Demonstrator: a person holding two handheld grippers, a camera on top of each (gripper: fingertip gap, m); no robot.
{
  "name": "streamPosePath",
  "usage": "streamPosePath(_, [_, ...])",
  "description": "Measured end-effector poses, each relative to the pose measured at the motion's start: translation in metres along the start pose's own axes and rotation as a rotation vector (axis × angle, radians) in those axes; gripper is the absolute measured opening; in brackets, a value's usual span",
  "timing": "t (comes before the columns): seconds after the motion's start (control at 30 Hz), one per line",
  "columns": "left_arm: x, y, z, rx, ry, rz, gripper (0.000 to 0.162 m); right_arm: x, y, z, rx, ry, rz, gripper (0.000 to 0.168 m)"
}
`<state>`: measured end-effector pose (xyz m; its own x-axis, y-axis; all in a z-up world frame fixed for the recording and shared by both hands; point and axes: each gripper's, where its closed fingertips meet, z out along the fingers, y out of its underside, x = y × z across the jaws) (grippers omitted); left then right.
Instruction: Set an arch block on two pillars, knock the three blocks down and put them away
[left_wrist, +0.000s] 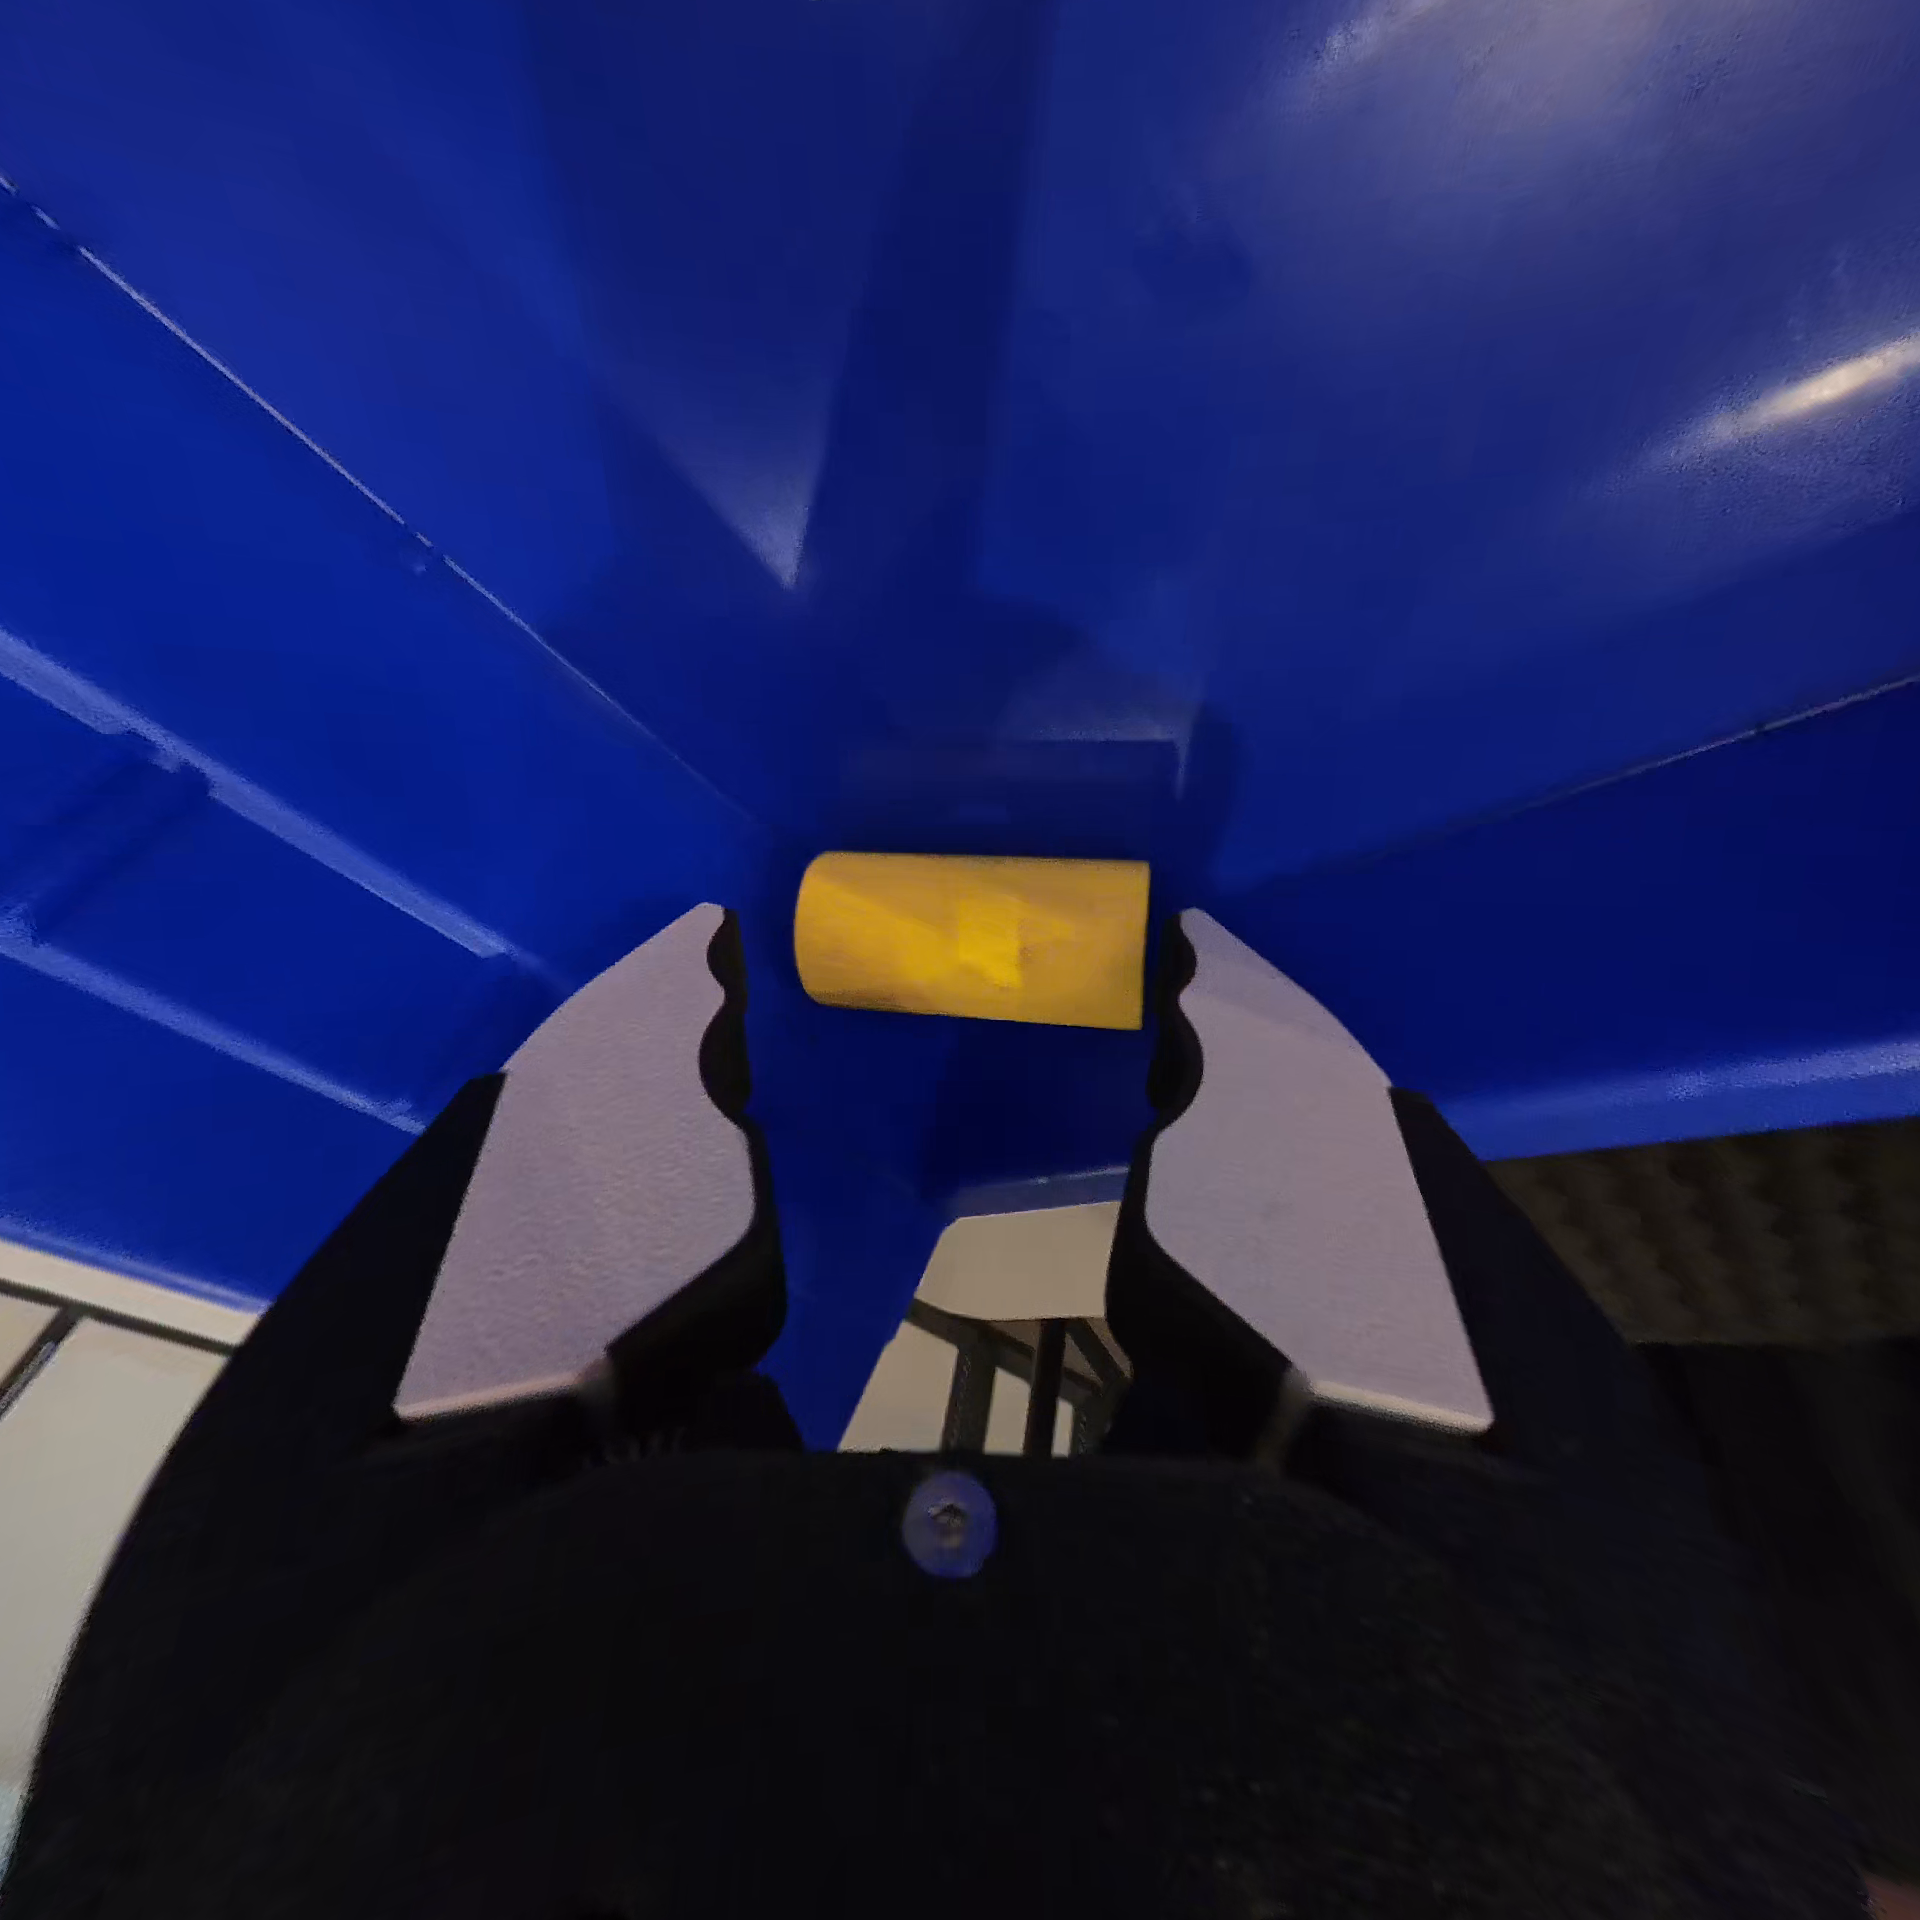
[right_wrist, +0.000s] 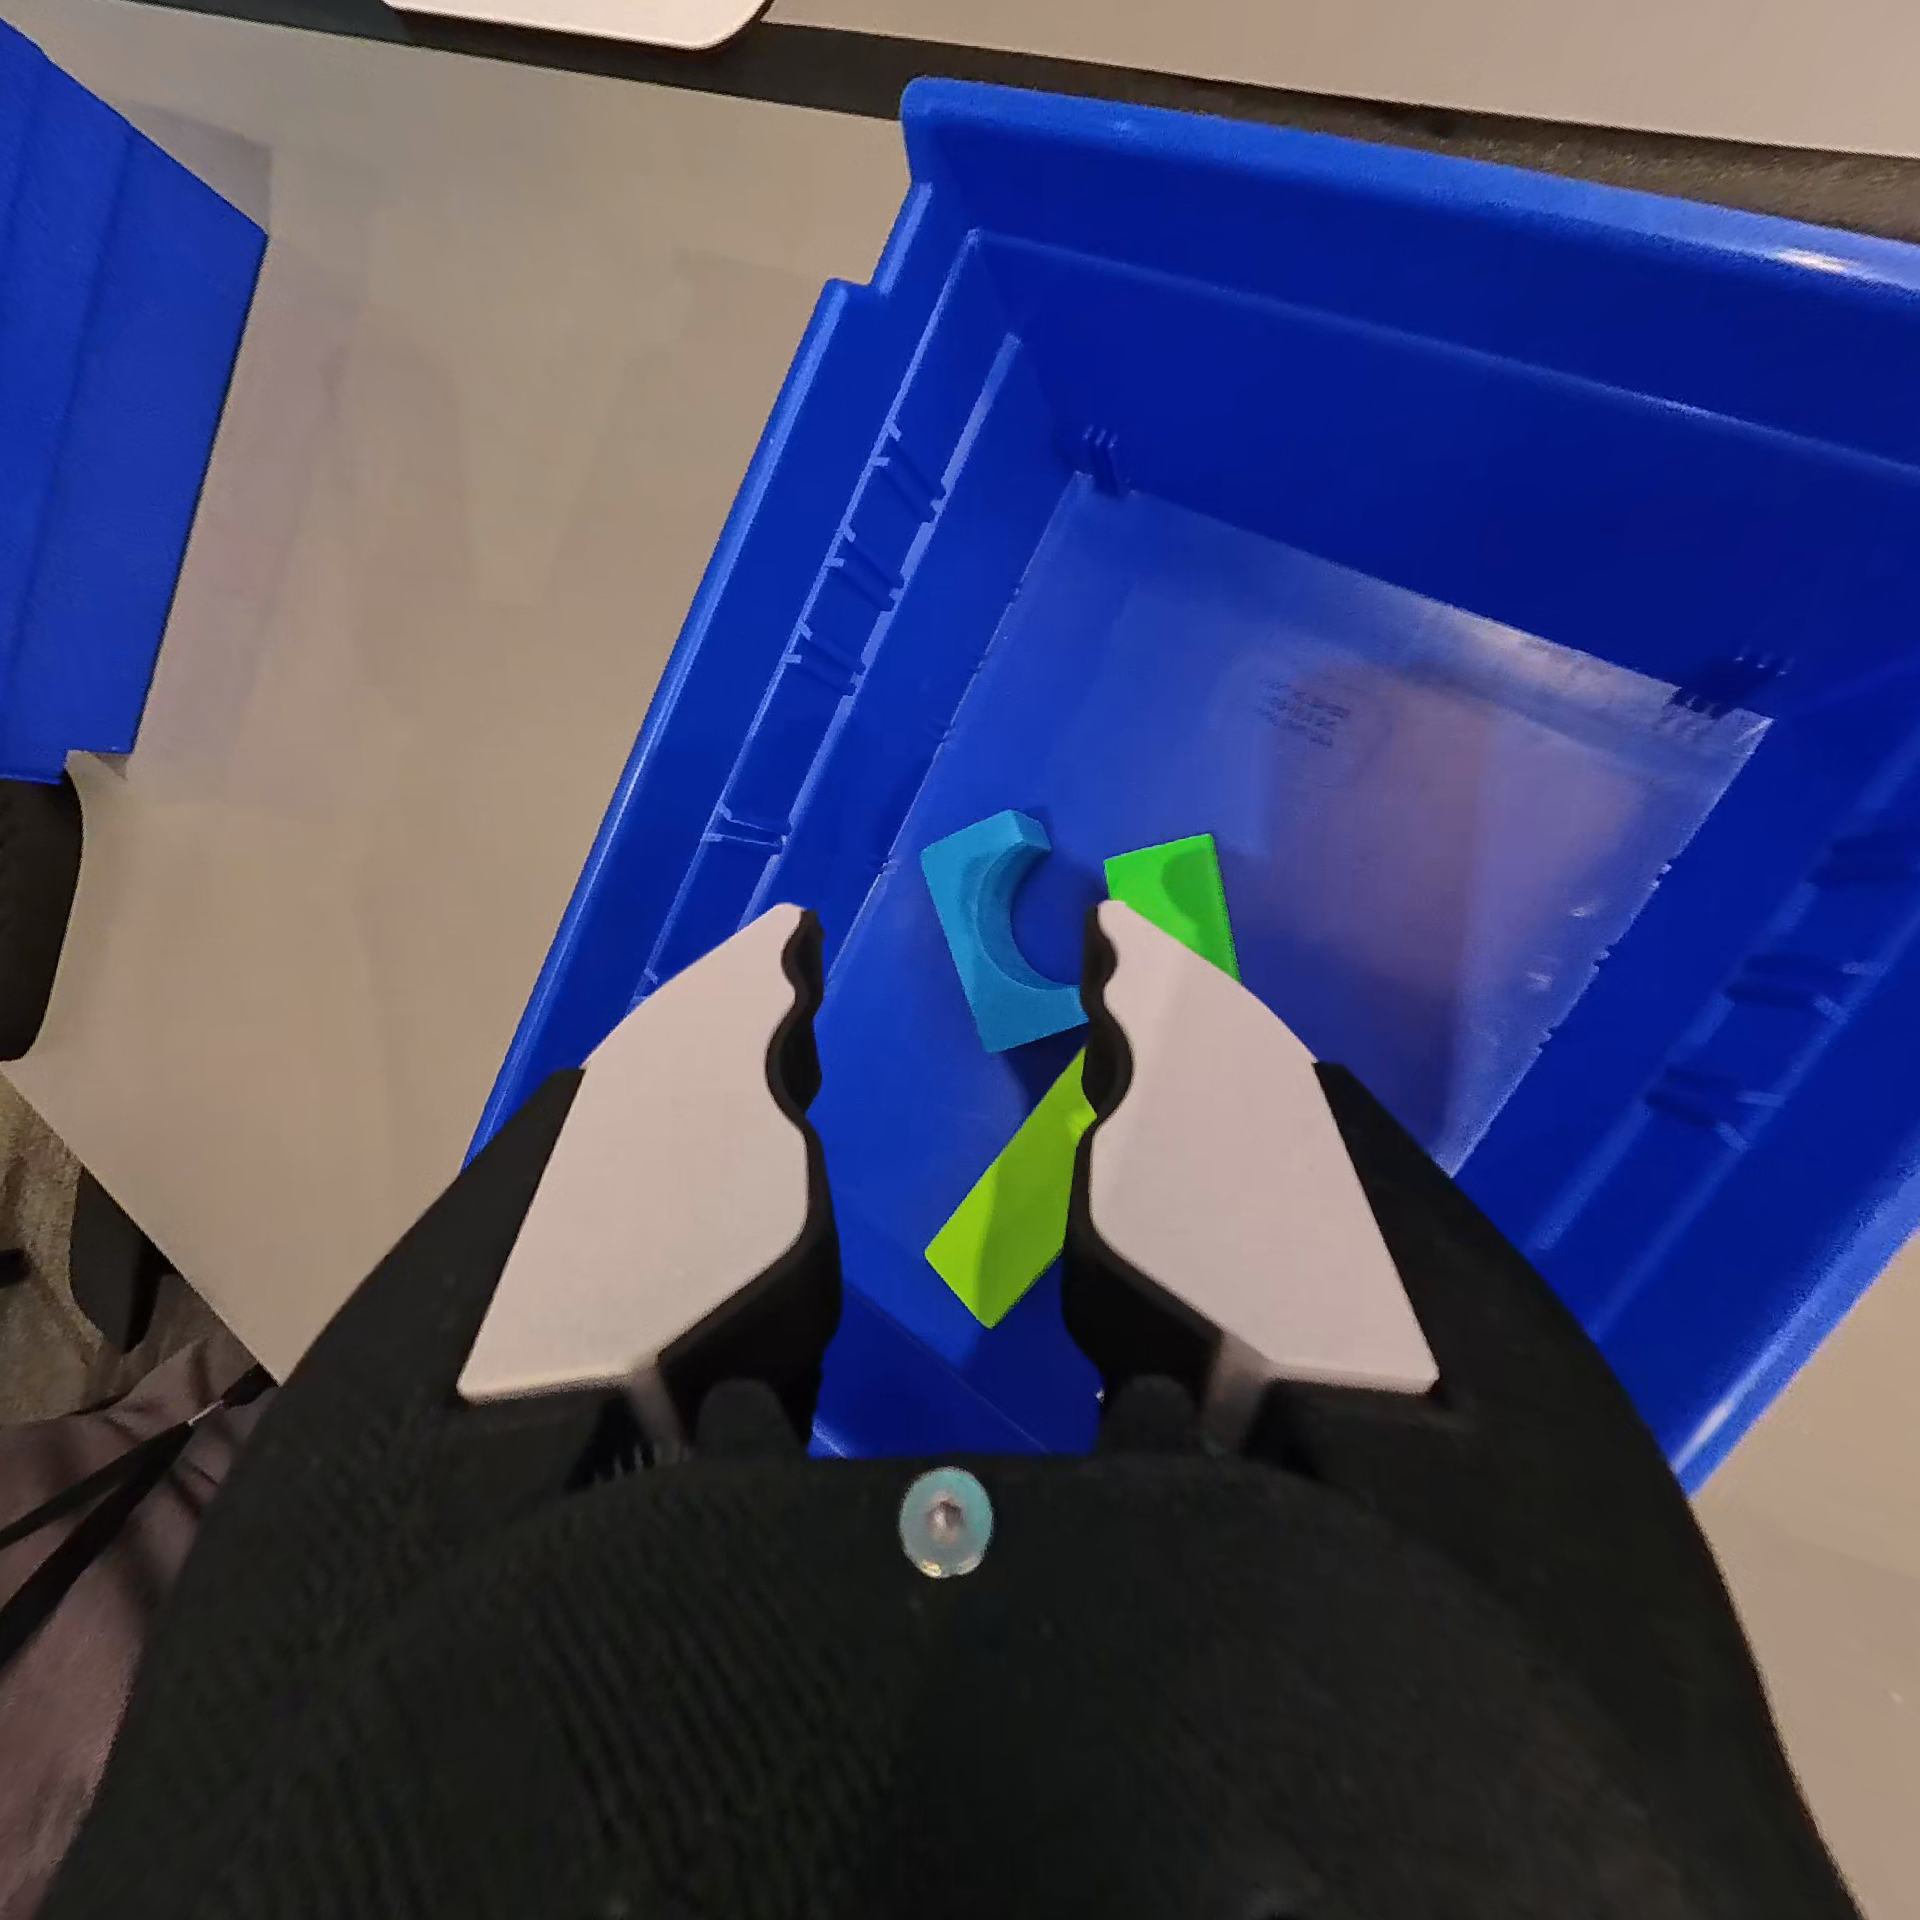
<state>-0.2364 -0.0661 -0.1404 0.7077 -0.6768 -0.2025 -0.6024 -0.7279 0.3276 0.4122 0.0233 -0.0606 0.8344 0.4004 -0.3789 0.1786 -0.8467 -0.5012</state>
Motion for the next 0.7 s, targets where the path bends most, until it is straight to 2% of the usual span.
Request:
streamPosePath(0.2, [0.002, 0.003, 0.006, -0.14, 0.014, 0.01, 0.076, -0.001, 0.005, 0.005, -0.039, 0.002, -0.015, 0.049])
streamPosePath(0.27, [0.003, 0.006, 0.007, -0.173, 0.009, 0.003, 0.068, -0.001, 0.006, 0.006, -0.046, 0.0, -0.015, 0.049])
streamPosePath(0.7, [0.002, 0.006, 0.005, -0.185, -0.025, 0.034, 0.068, -0.002, 0.009, 0.013, -0.079, 0.003, -0.026, 0.049])
